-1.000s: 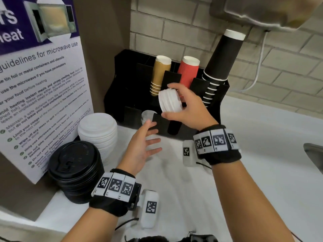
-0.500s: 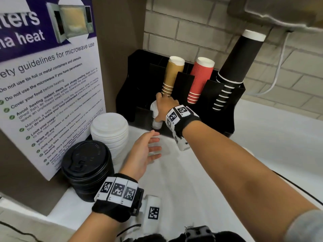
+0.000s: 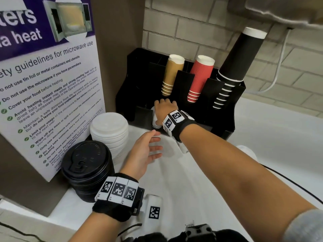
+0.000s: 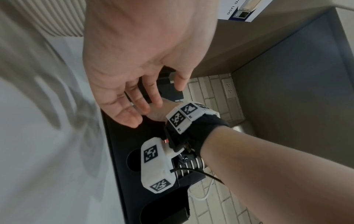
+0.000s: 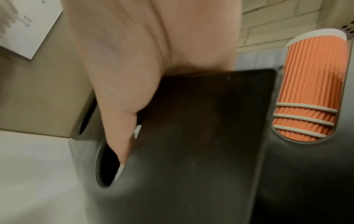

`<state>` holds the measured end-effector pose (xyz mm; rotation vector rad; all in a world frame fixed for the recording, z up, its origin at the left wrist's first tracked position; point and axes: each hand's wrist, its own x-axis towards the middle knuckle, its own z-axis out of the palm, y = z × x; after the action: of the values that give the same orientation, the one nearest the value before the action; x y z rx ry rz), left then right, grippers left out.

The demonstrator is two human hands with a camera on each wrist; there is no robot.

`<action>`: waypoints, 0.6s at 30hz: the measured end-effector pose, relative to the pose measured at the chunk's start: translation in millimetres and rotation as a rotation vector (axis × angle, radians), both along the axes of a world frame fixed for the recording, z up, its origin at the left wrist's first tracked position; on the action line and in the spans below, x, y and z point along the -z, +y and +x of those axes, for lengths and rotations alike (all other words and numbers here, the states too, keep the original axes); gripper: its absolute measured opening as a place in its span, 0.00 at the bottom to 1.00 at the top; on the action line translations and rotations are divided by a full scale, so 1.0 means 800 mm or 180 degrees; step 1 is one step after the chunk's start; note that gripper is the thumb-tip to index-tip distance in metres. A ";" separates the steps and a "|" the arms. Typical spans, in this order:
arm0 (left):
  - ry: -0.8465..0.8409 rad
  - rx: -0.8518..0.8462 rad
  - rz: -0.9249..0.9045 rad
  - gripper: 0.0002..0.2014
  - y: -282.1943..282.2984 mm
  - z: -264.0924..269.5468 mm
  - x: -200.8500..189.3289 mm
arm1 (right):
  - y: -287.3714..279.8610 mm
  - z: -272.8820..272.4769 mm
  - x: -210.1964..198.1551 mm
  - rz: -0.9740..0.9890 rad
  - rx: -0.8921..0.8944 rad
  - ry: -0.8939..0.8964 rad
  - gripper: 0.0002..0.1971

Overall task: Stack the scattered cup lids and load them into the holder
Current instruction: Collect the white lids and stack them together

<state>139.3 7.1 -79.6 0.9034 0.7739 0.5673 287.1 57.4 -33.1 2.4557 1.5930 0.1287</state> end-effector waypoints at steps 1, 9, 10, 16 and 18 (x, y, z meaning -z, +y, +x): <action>0.0001 0.0002 -0.0003 0.11 0.000 0.000 0.000 | -0.002 -0.001 -0.001 0.0005 -0.0001 0.0032 0.31; -0.0036 0.0114 0.0038 0.09 0.002 0.004 -0.001 | -0.088 -0.004 -0.036 0.1802 0.0034 0.1512 0.24; -0.0036 0.0140 0.0084 0.09 0.002 0.005 -0.001 | -0.110 0.001 -0.041 0.2043 0.0134 0.1647 0.23; -0.0118 0.0266 0.0188 0.07 -0.005 0.012 -0.003 | -0.255 0.038 -0.047 0.1967 0.1441 0.1516 0.26; -0.0134 0.0336 0.0205 0.07 -0.009 0.015 -0.003 | -0.287 0.046 -0.039 0.1775 0.1827 0.1507 0.30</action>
<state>151.1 0.2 -77.1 0.9828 0.6689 0.5191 324.2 -172.6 -1.5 3.4881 0.9905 -0.1311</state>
